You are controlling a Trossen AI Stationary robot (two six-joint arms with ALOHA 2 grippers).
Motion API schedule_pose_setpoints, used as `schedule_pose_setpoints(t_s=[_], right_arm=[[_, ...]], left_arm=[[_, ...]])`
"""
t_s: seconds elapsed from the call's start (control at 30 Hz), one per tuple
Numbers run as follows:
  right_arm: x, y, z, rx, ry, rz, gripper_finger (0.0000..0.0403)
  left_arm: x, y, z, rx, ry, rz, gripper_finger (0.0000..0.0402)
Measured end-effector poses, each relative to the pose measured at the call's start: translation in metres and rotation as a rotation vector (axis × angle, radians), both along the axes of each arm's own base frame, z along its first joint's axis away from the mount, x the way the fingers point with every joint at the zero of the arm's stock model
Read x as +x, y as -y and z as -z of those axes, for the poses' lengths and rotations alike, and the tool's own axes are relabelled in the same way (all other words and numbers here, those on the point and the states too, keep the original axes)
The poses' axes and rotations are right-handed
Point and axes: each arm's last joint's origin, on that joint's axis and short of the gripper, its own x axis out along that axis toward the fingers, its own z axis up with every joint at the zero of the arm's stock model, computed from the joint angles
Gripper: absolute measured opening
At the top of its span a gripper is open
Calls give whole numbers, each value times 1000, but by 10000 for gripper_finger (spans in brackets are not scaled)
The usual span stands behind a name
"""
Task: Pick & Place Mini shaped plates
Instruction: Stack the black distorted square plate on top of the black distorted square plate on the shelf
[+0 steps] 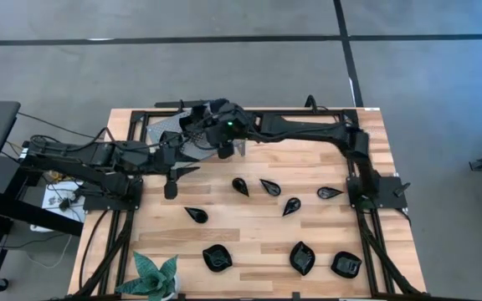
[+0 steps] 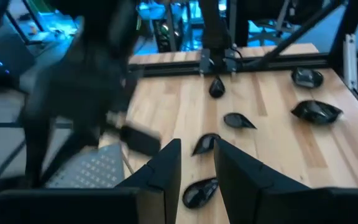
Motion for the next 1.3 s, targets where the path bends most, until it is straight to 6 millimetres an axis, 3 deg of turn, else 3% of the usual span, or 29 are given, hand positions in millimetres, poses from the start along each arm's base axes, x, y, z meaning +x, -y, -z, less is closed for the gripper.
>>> schedule_pose_setpoints(t_s=[0.3,0.67,1.03,1.3], right_arm=[[30,10,21,-30,-39,69,0],[32,28,34,-31,-40,103,5],[31,25,34,-21,-63,94,94],[34,9,33,-33,-80,84,131]], left_arm=[[0,0,0,1,-2,-3,97],[0,0,0,47,-12,13,97],[0,0,0,47,-12,13,97],[0,0,0,47,-12,13,97]])
